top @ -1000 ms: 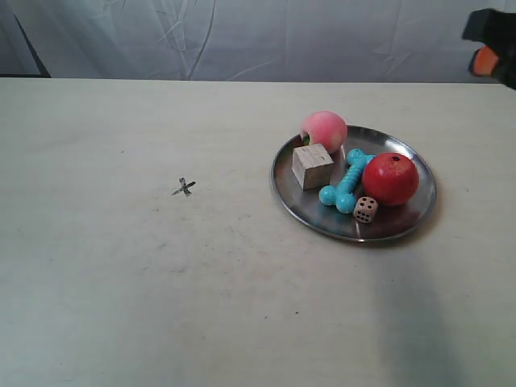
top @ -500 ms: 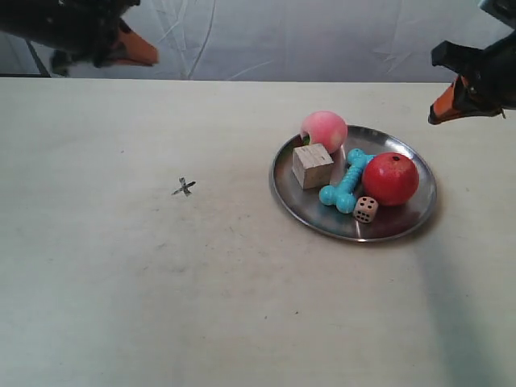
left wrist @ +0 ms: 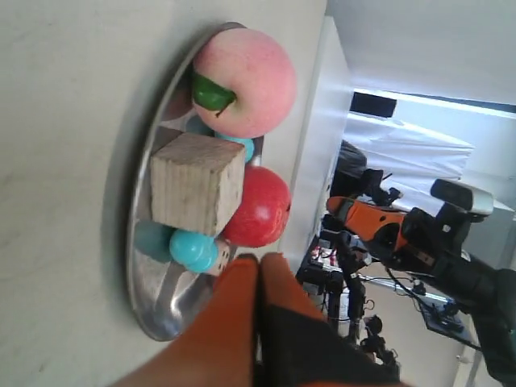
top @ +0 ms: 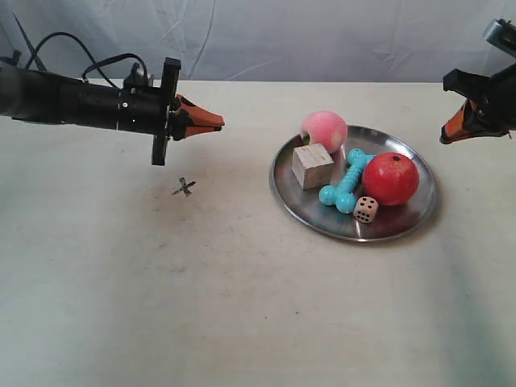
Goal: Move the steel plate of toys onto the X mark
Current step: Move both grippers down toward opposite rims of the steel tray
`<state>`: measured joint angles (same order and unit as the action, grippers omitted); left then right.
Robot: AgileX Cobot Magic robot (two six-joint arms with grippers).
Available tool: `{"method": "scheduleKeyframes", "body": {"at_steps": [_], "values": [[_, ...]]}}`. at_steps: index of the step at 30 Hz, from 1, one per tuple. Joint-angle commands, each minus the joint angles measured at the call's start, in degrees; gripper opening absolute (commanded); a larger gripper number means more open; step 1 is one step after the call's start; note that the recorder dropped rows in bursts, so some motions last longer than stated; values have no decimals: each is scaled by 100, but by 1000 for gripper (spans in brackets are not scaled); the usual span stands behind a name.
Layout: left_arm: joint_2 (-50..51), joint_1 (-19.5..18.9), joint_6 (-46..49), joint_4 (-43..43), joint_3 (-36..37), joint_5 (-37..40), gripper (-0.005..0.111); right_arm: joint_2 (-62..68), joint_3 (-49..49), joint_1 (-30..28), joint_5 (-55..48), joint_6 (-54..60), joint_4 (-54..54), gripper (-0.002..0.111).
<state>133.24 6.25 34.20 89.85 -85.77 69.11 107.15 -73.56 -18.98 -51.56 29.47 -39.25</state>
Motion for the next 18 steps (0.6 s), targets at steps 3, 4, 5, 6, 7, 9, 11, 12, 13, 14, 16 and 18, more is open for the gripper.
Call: {"method": "scheduleKeyframes", "body": {"at_steps": [3, 4, 5, 6, 7, 9, 11, 12, 13, 14, 16, 18], "values": [[48, 433, 309, 482, -309, 85, 0, 321, -39, -56, 182, 87, 40, 15], [48, 495, 382, 559, -334, 85, 0, 363, -39, -56, 182, 87, 40, 21], [48, 553, 394, 666, -351, 85, 0, 414, -39, -56, 168, 87, 40, 25], [48, 592, 394, 770, -369, 85, 0, 428, -39, -56, 157, 87, 30, 30], [48, 641, 403, 849, -395, 85, 0, 457, -39, -56, 131, 87, 21, 36], [48, 666, 715, 732, -511, 85, 0, 458, -39, -56, 118, 87, 31, 45], [48, 666, 891, 47, -709, 85, 0, 458, -39, -56, 118, 73, 7, 44], [48, 666, 869, -338, -805, 85, 0, 458, -39, -56, 148, 73, 7, 45], [38, 727, 638, -1244, -1008, 85, 0, 458, -39, -56, 244, 73, 31, 45], [38, 796, 386, -1791, -1139, 85, 0, 470, -39, -56, 261, 73, 31, 45], [30, 1013, -147, -2780, -1403, 85, 0, 561, -39, -56, 393, 73, 77, 45], [30, 1164, -155, -2855, -1547, -23, 0, 744, -39, -139, 446, 73, 136, 45]]}}
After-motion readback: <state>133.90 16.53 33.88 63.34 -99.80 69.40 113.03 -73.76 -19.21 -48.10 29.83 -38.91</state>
